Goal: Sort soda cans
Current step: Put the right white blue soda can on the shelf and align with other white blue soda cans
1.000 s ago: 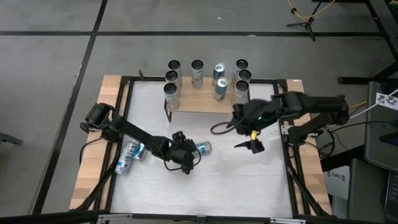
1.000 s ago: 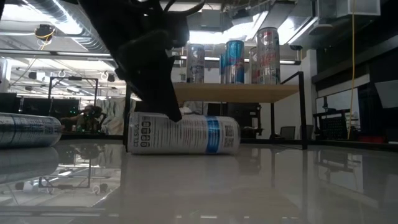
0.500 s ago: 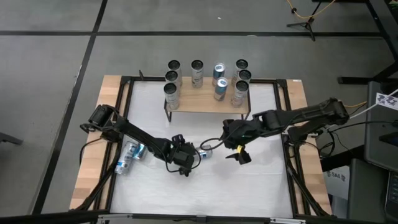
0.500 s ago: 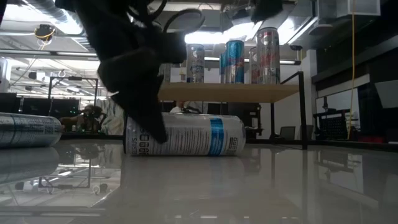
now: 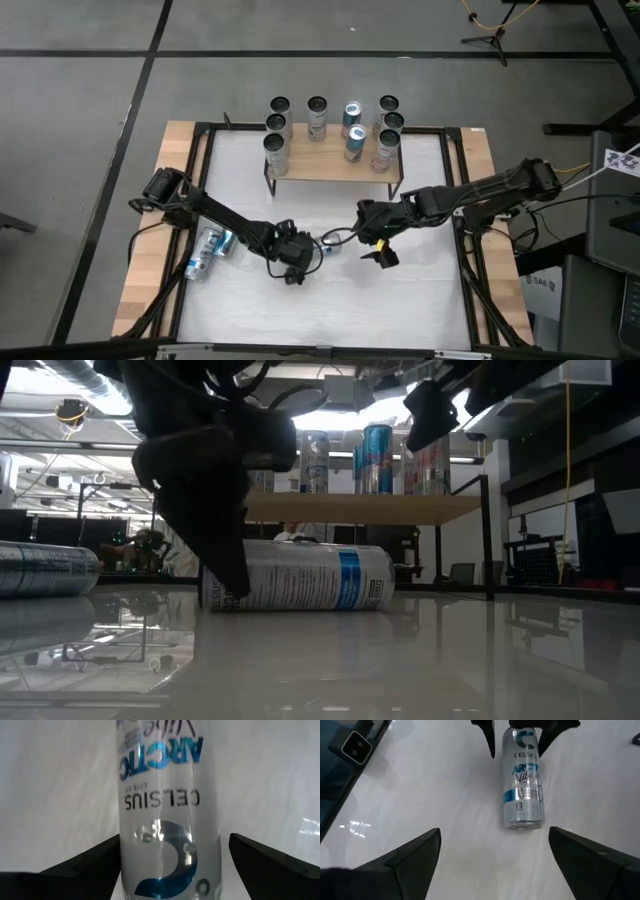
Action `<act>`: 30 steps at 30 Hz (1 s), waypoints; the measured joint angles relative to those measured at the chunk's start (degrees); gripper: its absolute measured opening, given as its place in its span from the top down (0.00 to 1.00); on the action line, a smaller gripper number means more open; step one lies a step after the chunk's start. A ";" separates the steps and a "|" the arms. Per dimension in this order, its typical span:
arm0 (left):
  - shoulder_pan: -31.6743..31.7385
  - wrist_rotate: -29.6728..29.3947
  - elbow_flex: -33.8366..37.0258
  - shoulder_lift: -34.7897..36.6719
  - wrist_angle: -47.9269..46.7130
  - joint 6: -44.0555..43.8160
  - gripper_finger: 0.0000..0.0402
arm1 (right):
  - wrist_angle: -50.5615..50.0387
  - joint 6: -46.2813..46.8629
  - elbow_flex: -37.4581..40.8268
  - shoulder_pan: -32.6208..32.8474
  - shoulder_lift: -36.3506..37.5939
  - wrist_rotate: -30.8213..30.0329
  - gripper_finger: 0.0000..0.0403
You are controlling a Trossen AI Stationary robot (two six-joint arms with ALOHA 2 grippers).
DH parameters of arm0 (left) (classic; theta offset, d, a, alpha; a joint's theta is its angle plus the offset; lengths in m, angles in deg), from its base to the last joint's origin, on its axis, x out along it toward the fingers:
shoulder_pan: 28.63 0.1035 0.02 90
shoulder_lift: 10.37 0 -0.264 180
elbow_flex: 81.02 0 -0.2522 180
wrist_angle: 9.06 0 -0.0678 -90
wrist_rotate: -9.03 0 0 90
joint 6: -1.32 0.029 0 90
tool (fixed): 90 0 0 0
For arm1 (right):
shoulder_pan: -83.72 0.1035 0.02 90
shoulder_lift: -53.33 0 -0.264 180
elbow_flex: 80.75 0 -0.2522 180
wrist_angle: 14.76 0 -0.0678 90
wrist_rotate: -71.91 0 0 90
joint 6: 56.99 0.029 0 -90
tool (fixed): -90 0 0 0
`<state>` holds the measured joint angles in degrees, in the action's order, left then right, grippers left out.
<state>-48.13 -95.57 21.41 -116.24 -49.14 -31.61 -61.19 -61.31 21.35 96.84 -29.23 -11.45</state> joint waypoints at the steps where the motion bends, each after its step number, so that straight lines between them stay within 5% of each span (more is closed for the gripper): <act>1: 0.02 0.61 0.00 0.00 -0.28 -0.02 0.14 | 0.12 0.00 0.28 0.00 0.00 0.00 0.10; 30: 0.20 1.87 0.00 0.00 0.34 -4.96 0.14 | 3.07 -0.02 1.38 0.00 0.00 0.00 0.10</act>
<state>-47.94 -93.70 21.41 -116.24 -48.80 -36.57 -58.12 -61.33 22.73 96.84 -29.23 -11.45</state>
